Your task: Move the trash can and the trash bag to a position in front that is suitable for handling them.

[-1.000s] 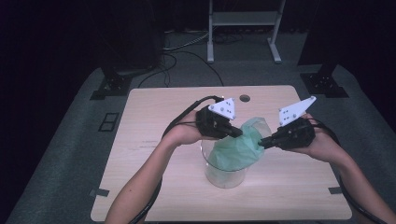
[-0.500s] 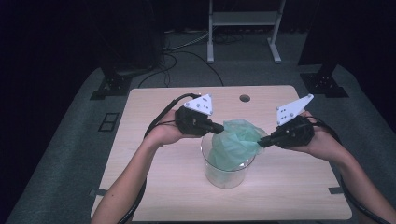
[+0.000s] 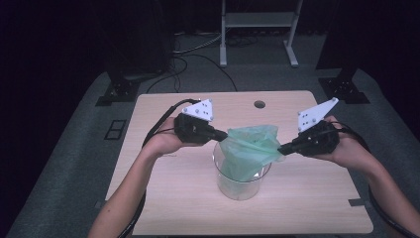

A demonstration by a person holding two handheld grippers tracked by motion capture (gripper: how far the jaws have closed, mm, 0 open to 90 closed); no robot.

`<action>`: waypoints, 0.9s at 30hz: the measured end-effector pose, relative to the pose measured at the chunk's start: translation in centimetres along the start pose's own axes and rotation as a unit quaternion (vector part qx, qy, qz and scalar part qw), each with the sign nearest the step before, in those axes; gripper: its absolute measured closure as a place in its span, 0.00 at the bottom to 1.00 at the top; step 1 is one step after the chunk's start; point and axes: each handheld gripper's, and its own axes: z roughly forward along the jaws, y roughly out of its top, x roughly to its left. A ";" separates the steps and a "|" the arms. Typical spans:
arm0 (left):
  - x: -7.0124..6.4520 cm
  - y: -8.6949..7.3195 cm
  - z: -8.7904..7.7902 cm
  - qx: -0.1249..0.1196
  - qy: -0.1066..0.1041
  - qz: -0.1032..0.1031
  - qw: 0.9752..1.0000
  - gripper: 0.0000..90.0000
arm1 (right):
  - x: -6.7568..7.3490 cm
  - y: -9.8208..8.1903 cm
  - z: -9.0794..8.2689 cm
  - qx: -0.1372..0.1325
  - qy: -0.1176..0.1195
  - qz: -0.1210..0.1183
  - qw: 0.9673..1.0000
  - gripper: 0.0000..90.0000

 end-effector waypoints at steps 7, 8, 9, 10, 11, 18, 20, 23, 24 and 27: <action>0.0 -0.3 -0.6 -0.006 0.004 -0.004 1.000 1.00 | 0.1 0.0 -0.6 0.000 -0.003 0.001 1.000 1.00; 0.0 -0.4 -0.7 -0.007 0.004 -0.004 1.000 1.00 | 0.1 0.0 -0.6 -0.001 -0.004 0.001 1.000 1.00; 0.0 -0.4 -0.7 -0.008 0.003 -0.004 1.000 1.00 | 0.1 0.0 -0.7 -0.001 -0.004 0.002 1.000 1.00; -0.1 -0.4 -0.6 -0.006 0.003 -0.004 1.000 1.00 | 0.2 0.0 -0.7 -0.002 -0.005 0.002 1.000 1.00; -0.1 -0.4 -0.6 -0.004 0.003 -0.003 1.000 1.00 | 0.2 0.1 -0.7 -0.002 -0.005 0.001 1.000 1.00; -0.2 -0.8 -0.6 -0.004 0.001 -0.005 1.000 1.00 | 0.8 0.2 -0.1 0.015 0.062 -0.002 0.998 0.95; -0.2 -1.0 -0.6 -0.005 0.001 -0.007 1.000 1.00 | 1.1 0.2 0.4 0.032 0.074 -0.004 0.997 0.94; -0.3 -1.1 -0.6 -0.003 -0.001 -0.005 1.000 1.00 | 1.1 0.3 1.0 0.044 0.080 -0.001 0.996 0.88; -0.3 -1.1 -0.6 -0.005 -0.002 -0.005 1.000 1.00 | 1.1 0.3 1.0 0.041 0.079 0.000 0.996 0.85; -0.4 -1.2 -0.6 -0.002 -0.002 -0.004 1.000 1.00 | 0.8 0.5 1.1 0.038 0.073 0.003 0.997 0.80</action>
